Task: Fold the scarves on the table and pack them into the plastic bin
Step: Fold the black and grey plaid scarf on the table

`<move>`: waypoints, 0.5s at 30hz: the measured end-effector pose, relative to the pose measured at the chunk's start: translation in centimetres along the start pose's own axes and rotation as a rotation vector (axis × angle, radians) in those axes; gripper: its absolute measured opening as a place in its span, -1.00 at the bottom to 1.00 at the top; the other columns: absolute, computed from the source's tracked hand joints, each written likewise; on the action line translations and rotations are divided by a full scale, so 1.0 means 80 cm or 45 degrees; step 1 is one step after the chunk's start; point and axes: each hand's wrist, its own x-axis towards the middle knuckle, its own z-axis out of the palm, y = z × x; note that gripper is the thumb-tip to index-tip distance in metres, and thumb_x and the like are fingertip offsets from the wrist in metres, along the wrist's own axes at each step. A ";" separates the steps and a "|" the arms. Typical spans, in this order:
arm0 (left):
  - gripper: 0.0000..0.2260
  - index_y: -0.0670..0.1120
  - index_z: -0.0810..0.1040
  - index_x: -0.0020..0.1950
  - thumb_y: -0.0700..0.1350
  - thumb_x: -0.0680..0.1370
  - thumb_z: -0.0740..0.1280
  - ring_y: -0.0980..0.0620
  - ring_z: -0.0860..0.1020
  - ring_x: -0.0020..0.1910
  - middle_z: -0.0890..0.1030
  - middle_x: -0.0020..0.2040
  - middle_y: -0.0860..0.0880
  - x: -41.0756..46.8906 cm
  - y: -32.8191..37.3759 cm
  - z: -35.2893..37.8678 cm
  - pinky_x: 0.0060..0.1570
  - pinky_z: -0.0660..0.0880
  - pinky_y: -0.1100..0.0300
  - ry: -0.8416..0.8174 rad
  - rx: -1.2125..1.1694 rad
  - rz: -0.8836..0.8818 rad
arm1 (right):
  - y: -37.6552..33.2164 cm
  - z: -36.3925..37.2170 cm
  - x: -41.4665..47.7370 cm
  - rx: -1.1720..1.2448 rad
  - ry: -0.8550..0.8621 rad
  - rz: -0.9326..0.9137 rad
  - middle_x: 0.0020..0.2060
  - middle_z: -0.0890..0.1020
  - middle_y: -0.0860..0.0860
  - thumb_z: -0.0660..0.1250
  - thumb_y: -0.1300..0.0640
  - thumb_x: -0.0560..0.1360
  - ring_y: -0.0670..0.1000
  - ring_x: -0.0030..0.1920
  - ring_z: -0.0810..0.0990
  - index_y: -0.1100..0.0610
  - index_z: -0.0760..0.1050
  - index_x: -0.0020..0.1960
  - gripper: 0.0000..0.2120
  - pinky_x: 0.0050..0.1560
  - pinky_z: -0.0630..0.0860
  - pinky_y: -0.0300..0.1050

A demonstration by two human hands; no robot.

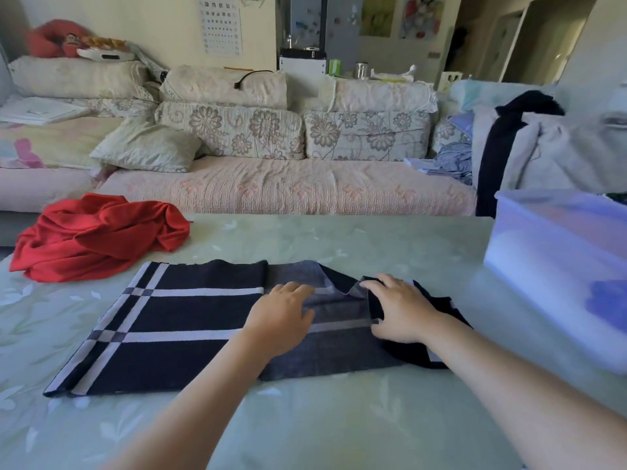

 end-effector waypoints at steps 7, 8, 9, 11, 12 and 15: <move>-0.61 0.09 0.33 0.47 0.00 0.63 0.19 0.05 0.44 0.30 0.43 0.36 0.11 0.034 0.064 0.044 0.03 0.49 0.12 -0.019 -0.066 0.055 | 0.078 -0.001 -0.021 0.192 0.019 0.167 -0.05 0.58 -0.15 0.35 -0.04 0.38 0.02 -0.02 0.58 -0.07 0.61 -0.09 -0.86 -0.04 0.49 -0.12; -0.60 0.09 0.32 0.48 -0.01 0.63 0.19 0.03 0.48 0.26 0.42 0.37 0.10 0.043 0.074 0.050 -0.02 0.50 0.11 -0.025 -0.062 0.059 | 0.086 0.000 -0.021 0.264 0.033 0.203 -0.11 0.62 -0.14 0.34 -0.01 0.40 0.01 -0.06 0.59 -0.05 0.61 -0.17 -0.91 -0.07 0.50 -0.13; -0.58 0.08 0.28 0.50 -0.02 0.63 0.18 0.00 0.51 0.20 0.40 0.38 0.09 0.055 0.083 0.056 -0.08 0.50 0.10 -0.037 -0.047 0.067 | 0.093 0.001 -0.020 0.356 0.055 0.239 -0.14 0.64 -0.14 0.33 0.02 0.41 0.00 -0.08 0.60 -0.04 0.59 -0.21 -0.92 -0.08 0.52 -0.13; -0.52 0.06 0.16 0.56 -0.04 0.64 0.16 -0.05 0.55 0.13 0.30 0.46 0.08 0.085 0.101 0.068 -0.20 0.45 0.10 -0.082 0.038 0.070 | 0.106 0.002 -0.019 0.569 0.112 0.312 -0.20 0.64 -0.12 0.31 0.05 0.43 -0.01 -0.12 0.60 0.00 0.56 -0.22 -0.92 -0.11 0.52 -0.11; -0.48 0.06 0.09 0.58 -0.06 0.64 0.16 -0.07 0.57 0.11 0.22 0.52 0.08 0.101 0.108 0.072 -0.25 0.42 0.11 -0.098 0.107 0.070 | 0.111 0.002 -0.018 0.654 0.149 0.348 -0.23 0.63 -0.12 0.30 0.04 0.43 -0.02 -0.13 0.59 0.01 0.54 -0.22 -0.91 -0.13 0.50 -0.11; -0.37 0.08 -0.08 0.60 -0.08 0.62 0.19 -0.11 0.60 0.05 0.12 0.57 0.04 0.146 0.127 0.076 -0.33 0.39 0.11 -0.129 0.308 0.034 | 0.129 0.000 -0.011 0.843 0.276 0.453 -0.27 0.62 -0.10 0.27 0.05 0.45 0.01 -0.17 0.57 0.04 0.50 -0.22 -0.88 -0.17 0.46 -0.10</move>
